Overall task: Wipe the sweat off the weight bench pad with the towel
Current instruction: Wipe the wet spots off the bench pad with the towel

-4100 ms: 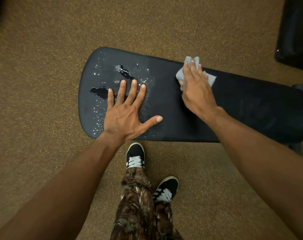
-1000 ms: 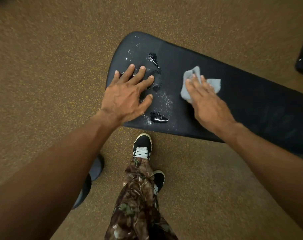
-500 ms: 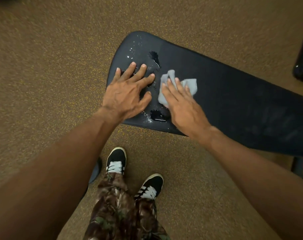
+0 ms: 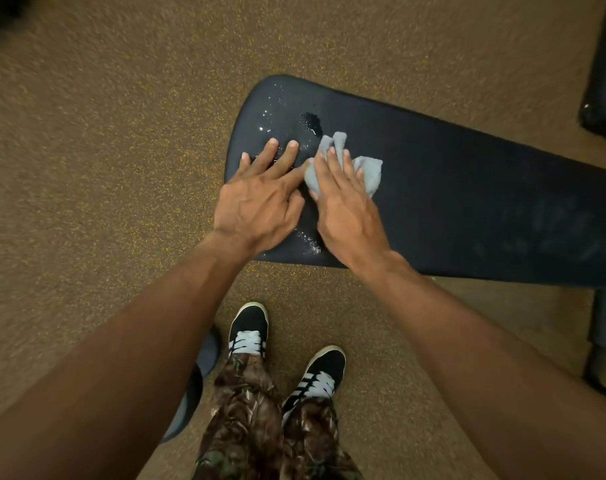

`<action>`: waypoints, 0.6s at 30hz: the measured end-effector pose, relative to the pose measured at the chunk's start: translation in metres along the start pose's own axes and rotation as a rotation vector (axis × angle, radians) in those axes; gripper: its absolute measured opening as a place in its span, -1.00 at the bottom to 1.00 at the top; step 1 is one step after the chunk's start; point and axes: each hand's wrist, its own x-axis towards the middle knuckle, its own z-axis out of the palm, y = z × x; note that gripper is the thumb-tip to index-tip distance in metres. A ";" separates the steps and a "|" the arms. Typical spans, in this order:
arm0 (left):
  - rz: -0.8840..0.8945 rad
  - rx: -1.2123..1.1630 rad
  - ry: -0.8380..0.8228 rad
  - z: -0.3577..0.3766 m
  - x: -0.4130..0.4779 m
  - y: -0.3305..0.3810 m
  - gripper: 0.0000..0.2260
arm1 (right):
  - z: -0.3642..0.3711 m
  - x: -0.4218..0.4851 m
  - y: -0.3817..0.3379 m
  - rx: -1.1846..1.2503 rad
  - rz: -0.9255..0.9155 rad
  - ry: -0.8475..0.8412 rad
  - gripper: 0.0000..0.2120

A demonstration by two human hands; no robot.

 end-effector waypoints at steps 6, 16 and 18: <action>0.003 0.022 -0.037 0.000 -0.003 0.000 -0.45 | -0.037 -0.033 0.061 -0.172 0.051 -0.089 -0.33; 0.043 -0.125 -0.050 -0.010 -0.007 -0.021 -0.48 | 0.004 0.000 -0.016 0.087 0.188 0.075 -0.51; 0.053 -0.108 -0.061 -0.011 -0.007 -0.021 -0.48 | 0.010 -0.017 -0.022 0.019 0.071 0.003 -0.51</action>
